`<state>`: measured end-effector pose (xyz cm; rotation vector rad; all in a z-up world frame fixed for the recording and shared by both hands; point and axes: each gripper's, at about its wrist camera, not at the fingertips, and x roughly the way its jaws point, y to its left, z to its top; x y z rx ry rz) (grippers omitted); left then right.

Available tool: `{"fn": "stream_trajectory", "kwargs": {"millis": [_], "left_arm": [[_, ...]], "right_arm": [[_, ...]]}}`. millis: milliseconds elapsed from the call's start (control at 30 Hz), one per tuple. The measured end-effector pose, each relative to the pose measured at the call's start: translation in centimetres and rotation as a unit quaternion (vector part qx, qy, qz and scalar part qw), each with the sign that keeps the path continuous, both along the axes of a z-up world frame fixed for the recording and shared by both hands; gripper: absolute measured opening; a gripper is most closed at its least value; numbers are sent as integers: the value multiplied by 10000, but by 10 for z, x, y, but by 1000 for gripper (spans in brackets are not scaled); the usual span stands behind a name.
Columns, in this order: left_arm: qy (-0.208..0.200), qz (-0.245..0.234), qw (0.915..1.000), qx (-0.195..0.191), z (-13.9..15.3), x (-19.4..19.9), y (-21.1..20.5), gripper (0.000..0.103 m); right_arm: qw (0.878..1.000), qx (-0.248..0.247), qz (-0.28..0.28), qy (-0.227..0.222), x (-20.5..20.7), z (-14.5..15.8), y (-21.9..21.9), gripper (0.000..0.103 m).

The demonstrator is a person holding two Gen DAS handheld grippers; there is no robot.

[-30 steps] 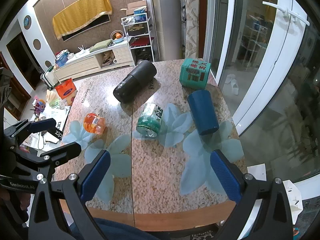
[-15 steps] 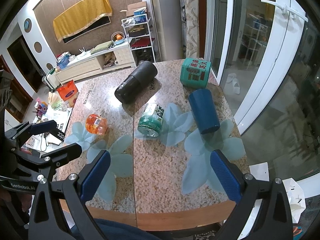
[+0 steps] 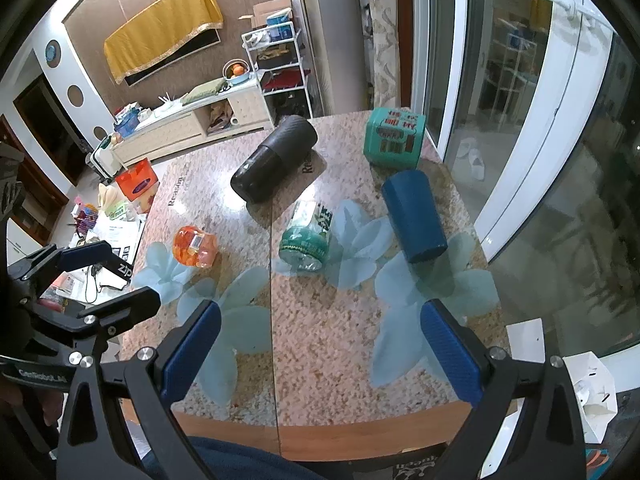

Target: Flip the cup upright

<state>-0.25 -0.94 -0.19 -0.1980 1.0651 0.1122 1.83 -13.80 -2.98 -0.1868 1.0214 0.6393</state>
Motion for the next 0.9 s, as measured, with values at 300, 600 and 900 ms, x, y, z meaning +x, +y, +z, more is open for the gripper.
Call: {"fn": "stream_trajectory", "kwargs": {"millis": [300,600,900], "left_arm": [[328,105,9993,-116,-7,0,17,103],[452,32,9986,-289,-17,10,44,103],[551,-264,9978,-263,-36,22,69,103]], "right_arm": [[9991,-100,-46,419,11,-2,4,100],[9980,-204,-181,571,39,0,27,100],[9961,-401,-119,773,69,-13,75,100]]}}
